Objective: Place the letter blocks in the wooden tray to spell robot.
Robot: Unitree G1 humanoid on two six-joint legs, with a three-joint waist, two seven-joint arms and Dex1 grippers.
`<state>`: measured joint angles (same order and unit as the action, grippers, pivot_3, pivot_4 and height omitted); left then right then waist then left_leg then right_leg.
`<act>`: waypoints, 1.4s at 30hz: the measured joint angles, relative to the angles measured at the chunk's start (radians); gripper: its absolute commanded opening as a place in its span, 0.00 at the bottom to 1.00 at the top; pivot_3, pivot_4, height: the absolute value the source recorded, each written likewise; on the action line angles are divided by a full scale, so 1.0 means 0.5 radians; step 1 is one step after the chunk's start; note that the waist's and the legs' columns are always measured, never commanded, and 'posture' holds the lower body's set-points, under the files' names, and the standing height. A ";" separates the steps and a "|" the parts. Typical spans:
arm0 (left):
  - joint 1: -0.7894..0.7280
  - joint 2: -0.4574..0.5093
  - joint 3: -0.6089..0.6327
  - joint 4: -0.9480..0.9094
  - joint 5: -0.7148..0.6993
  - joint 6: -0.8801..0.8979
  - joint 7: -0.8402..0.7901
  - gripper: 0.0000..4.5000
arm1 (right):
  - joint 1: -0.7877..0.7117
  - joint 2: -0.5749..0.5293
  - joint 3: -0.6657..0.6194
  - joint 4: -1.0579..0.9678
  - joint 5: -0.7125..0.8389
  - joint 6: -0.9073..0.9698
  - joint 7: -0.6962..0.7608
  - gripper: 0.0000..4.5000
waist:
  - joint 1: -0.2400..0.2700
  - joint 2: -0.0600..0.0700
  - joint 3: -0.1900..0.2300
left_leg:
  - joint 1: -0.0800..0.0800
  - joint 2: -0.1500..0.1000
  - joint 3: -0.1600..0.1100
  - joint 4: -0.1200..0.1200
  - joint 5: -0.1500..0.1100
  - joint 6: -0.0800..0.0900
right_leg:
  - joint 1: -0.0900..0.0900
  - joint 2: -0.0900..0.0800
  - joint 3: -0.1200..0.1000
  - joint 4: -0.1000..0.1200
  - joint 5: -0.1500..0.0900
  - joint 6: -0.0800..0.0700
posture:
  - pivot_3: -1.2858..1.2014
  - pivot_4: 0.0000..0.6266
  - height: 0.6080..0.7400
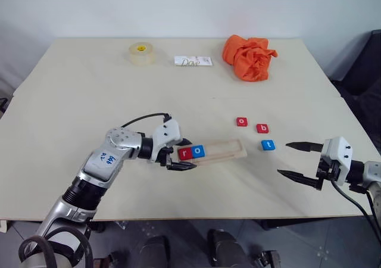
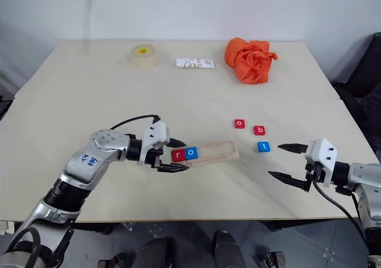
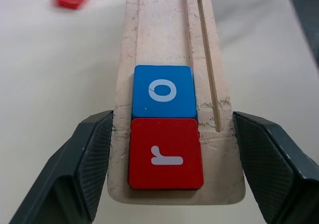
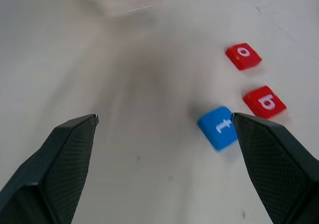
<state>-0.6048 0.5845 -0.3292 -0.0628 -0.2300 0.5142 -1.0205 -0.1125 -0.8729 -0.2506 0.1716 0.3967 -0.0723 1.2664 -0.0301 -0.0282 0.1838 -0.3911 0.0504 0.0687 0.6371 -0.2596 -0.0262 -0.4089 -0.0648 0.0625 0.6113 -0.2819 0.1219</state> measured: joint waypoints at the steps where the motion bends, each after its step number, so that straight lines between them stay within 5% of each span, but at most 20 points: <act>1: 0.000 -0.020 -0.021 -0.001 0.012 0.001 0.001 0.75 | 0.033 0.000 -0.010 -0.029 0.001 0.001 -0.018 1.00 | 0.000 0.000 0.000 | 0.000 0.000 0.000 0.000 0.000 0.000 | 0.000 0.000 0.000 0.001 0.000 0.000 | 0.52 0.24 1.00; 12: 0.000 -0.127 -0.103 0.003 0.112 -0.027 0.006 0.75 | 0.255 0.013 -0.070 -0.333 0.049 0.077 -0.152 1.00 | 0.004 0.000 0.000 | -0.001 0.000 -0.003 0.002 0.000 0.000 | 0.000 0.001 0.000 0.001 -0.001 0.001 | 0.52 0.24 1.00; 14: 0.001 -0.143 -0.110 0.008 0.135 -0.052 0.005 0.92 | 0.260 0.013 -0.077 -0.345 0.050 0.097 -0.169 1.00 | 0.006 0.000 0.000 | -0.001 0.000 -0.003 0.002 0.000 0.000 | 0.000 0.001 0.000 0.001 -0.001 0.001 | 0.52 0.24 1.00; 16: 0.001 -0.151 -0.125 0.019 0.153 -0.075 0.002 0.99 | 0.261 0.013 -0.083 -0.353 0.050 0.106 -0.184 1.00 | 0.006 0.000 0.000 | -0.001 0.000 -0.003 0.002 0.000 0.000 | 0.001 0.001 0.000 0.001 -0.001 0.001 | 0.52 0.24 1.00; 28: 0.065 -0.118 -0.117 0.059 0.192 -0.139 -0.055 0.99 | 0.233 0.014 -0.080 -0.401 0.050 0.153 -0.245 1.00 | 0.004 0.000 0.000 | -0.001 0.000 -0.003 0.002 0.000 0.000 | 0.000 0.001 0.000 0.001 -0.001 0.000 | 0.52 0.24 1.00; 36: 0.297 -0.087 0.472 0.013 -0.099 -0.515 -0.055 0.99 | 0.234 0.061 -0.122 -0.457 0.124 0.345 -0.400 1.00 | 0.005 0.000 0.000 | 0.000 0.001 -0.004 0.003 0.000 0.000 | 0.000 0.000 -0.001 0.004 -0.001 -0.001 | 0.52 0.24 1.00; 42: 0.503 -0.018 0.694 0.026 -0.194 -0.762 -0.128 0.99 | 0.161 0.227 -0.158 -0.503 0.175 0.555 -0.706 1.00 | 0.004 0.000 0.000 | 0.000 0.001 -0.003 0.003 0.000 0.000 | 0.000 -0.001 -0.001 0.004 -0.002 -0.001 | 0.52 0.24 1.00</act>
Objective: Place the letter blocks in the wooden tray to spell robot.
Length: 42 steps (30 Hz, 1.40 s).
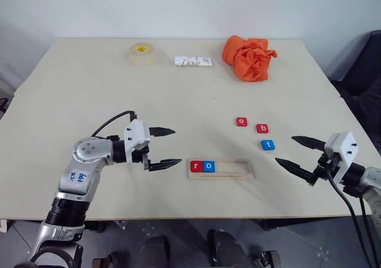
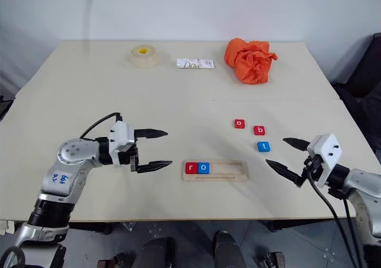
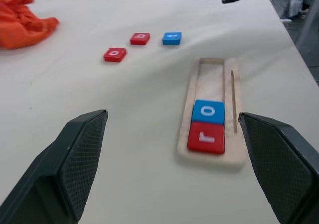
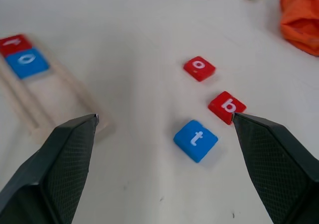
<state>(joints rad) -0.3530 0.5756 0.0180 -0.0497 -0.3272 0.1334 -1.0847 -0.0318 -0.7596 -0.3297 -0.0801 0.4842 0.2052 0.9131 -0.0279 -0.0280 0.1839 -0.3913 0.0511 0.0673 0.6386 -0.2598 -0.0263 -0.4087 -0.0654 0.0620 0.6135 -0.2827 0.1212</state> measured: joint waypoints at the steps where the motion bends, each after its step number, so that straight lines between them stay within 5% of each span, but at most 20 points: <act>1: 0.038 0.000 0.023 0.005 -0.005 -0.026 0.003 0.99 | -0.015 0.012 0.003 0.000 -0.002 0.041 -0.054 1.00 | 0.000 0.000 0.000 | 0.000 0.000 0.000 0.000 0.000 0.000 | 0.000 0.000 0.000 0.000 0.000 0.000 | 0.52 0.24 1.00; 15: 0.339 -0.083 0.165 0.390 -0.081 -0.599 -0.140 0.99 | 0.115 0.046 -0.003 -0.361 0.015 0.532 -0.374 1.00 | 0.002 0.001 -0.001 | 0.000 0.000 0.001 -0.001 -0.001 0.001 | 0.000 -0.003 -0.003 0.000 -0.008 -0.015 | 0.52 0.24 1.00; 21: 0.268 -0.082 0.182 0.505 -0.326 -0.526 -0.433 0.99 | 0.204 0.052 -0.105 -0.524 0.045 0.601 -0.444 1.00 | -0.004 0.001 -0.001 | 0.000 0.001 0.001 -0.001 -0.001 0.001 | 0.000 -0.002 -0.004 0.000 -0.007 -0.013 | 0.52 0.24 1.00; 37: 0.159 -0.017 0.187 0.685 -0.312 -0.541 -0.607 0.99 | 0.260 0.088 -0.138 -0.551 0.044 0.591 -0.483 1.00 | -0.003 0.001 -0.001 | 0.000 0.001 0.001 -0.001 -0.002 0.002 | 0.000 -0.002 -0.004 0.000 -0.007 -0.014 | 0.52 0.24 1.00; 42: 0.128 -0.011 0.202 0.692 -0.300 -0.572 -0.603 0.99 | 0.000 0.127 -0.055 -0.477 0.047 0.710 -0.576 1.00 | -0.016 0.000 -0.001 | 0.001 0.003 0.002 -0.001 -0.002 0.002 | 0.000 -0.001 -0.004 -0.001 -0.009 -0.017 | 0.52 0.24 1.00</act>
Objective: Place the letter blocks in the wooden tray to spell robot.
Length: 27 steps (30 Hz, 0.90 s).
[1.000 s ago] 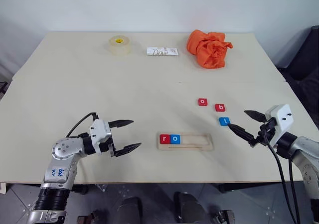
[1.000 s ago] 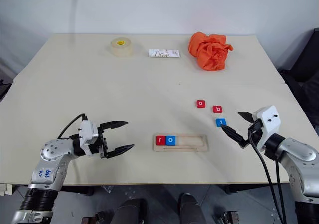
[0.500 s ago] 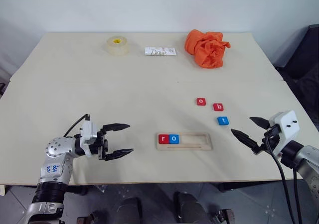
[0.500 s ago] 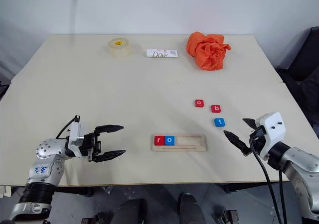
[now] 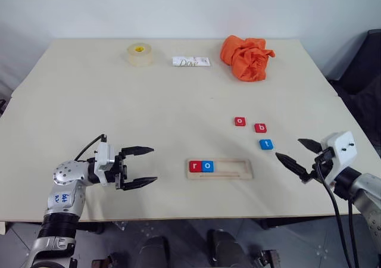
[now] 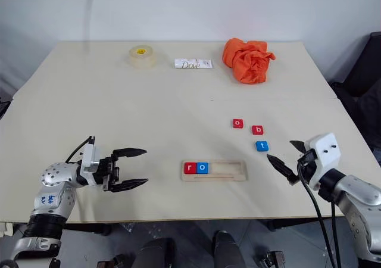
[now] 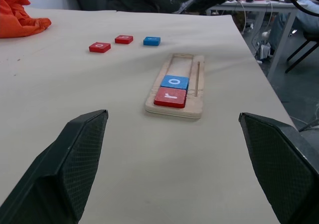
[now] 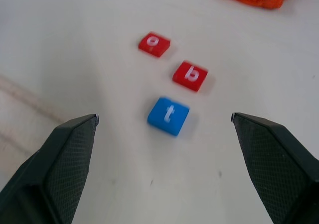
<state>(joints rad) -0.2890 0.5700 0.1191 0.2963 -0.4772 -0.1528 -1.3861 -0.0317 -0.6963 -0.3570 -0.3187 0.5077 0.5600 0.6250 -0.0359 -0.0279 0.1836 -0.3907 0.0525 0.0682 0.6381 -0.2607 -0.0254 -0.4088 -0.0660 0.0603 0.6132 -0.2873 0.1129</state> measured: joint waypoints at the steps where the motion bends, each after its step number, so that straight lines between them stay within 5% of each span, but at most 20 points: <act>1: -0.009 -0.001 -0.005 -0.003 0.001 0.000 0.001 0.99 | -0.074 0.016 0.026 0.043 -0.001 0.034 -0.028 1.00 | 0.000 0.000 0.000 | -0.001 0.000 0.000 0.000 0.000 0.000 | 0.000 0.000 0.000 0.000 -0.001 -0.002 | 0.52 0.24 1.00; 17: 0.194 0.009 0.007 -0.213 0.000 0.026 0.061 0.99 | -0.856 0.438 0.463 1.117 -0.488 -0.163 -0.435 1.00 | 0.003 0.000 0.000 | -0.004 0.002 0.001 -0.005 -0.002 0.000 | -0.008 0.000 -0.002 0.001 0.005 0.008 | 0.52 0.24 1.00; 25: 0.212 0.009 0.010 -0.276 0.000 0.049 0.114 0.99 | -0.947 0.541 0.462 1.209 -0.563 -0.204 -0.560 1.00 | -0.004 0.000 0.000 | -0.002 0.003 0.001 -0.006 -0.002 0.000 | -0.007 0.001 -0.002 0.003 0.004 0.008 | 0.52 0.24 1.00; 27: 0.213 0.009 0.010 -0.281 0.000 0.052 0.127 1.00 | -0.953 0.568 0.461 1.205 -0.580 -0.199 -0.610 0.91 | -0.010 0.000 0.000 | -0.001 0.004 0.001 -0.006 -0.002 0.000 | -0.007 0.001 -0.002 0.004 0.004 0.007 | 0.52 0.24 1.00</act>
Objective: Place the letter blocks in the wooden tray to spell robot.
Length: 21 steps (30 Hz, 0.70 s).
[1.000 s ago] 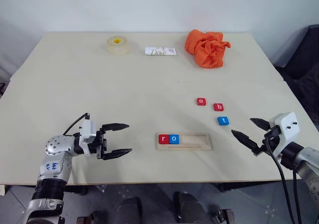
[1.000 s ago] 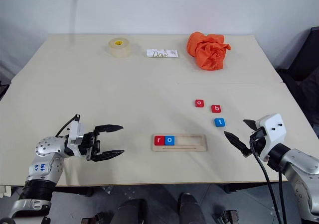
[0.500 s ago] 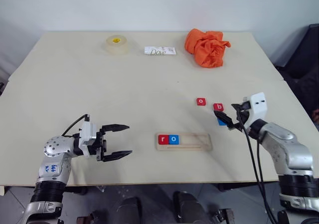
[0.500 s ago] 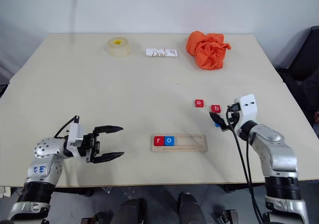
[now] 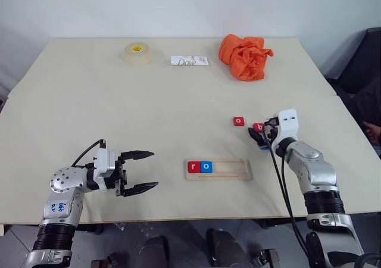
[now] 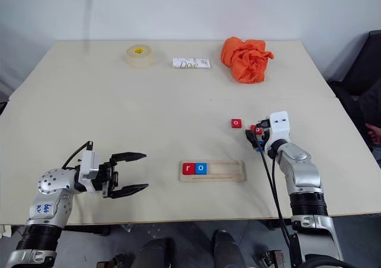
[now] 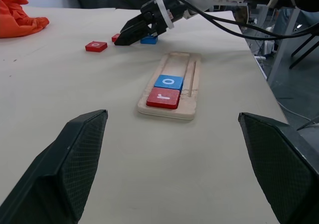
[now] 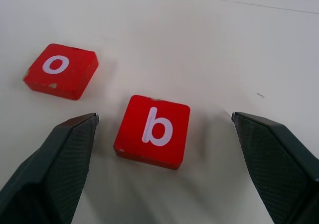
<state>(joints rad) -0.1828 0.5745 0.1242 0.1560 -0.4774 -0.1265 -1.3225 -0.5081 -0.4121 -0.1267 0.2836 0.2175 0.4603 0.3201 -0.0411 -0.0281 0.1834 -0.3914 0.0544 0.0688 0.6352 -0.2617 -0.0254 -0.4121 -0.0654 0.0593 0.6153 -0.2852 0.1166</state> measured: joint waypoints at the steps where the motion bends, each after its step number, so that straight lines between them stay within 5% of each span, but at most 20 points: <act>1: 0.000 -0.001 0.000 0.000 0.000 0.000 0.003 1.00 | 0.001 0.015 -0.005 -0.011 -0.006 0.009 -0.031 0.88 | -0.002 0.000 0.000 | 0.000 0.000 0.000 0.000 0.000 0.000 | 0.000 0.000 0.000 0.000 0.000 0.000 | 0.52 0.24 1.00; 9: -0.005 -0.009 -0.009 0.001 0.000 0.002 0.018 1.00 | 0.089 0.110 -0.021 -0.185 -0.024 0.054 -0.187 0.32 | -0.028 -0.001 0.000 | 0.001 0.001 -0.001 -0.002 0.000 0.000 | 0.000 0.000 -0.001 0.002 -0.001 -0.003 | 0.52 0.24 1.00; 15: -0.020 -0.013 -0.023 0.017 -0.001 0.002 -0.013 1.00 | 0.216 0.136 -0.045 -0.388 -0.017 0.093 -0.215 0.33 | -0.028 0.000 0.000 | 0.000 0.001 -0.001 -0.007 0.000 0.000 | -0.002 0.000 -0.001 0.001 -0.003 -0.004 | 0.52 0.24 1.00; 21: -0.021 -0.009 -0.023 0.041 -0.011 0.002 -0.054 1.00 | 0.539 0.032 -0.164 -1.187 0.130 0.391 -0.175 0.33 | -0.020 0.001 0.000 | -0.004 0.003 -0.002 -0.011 -0.001 -0.001 | -0.005 0.003 -0.003 -0.003 -0.004 -0.006 | 0.52 0.24 1.00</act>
<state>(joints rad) -0.1933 0.5702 0.1128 0.1766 -0.4830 -0.1254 -1.3496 -0.2388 -0.3961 -0.2088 -0.3100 0.2825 0.6560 0.2325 -0.0511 -0.0277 0.1836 -0.3932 0.0560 0.0677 0.6297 -0.2621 -0.0260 -0.4147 -0.0641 0.0576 0.6140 -0.2870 0.1138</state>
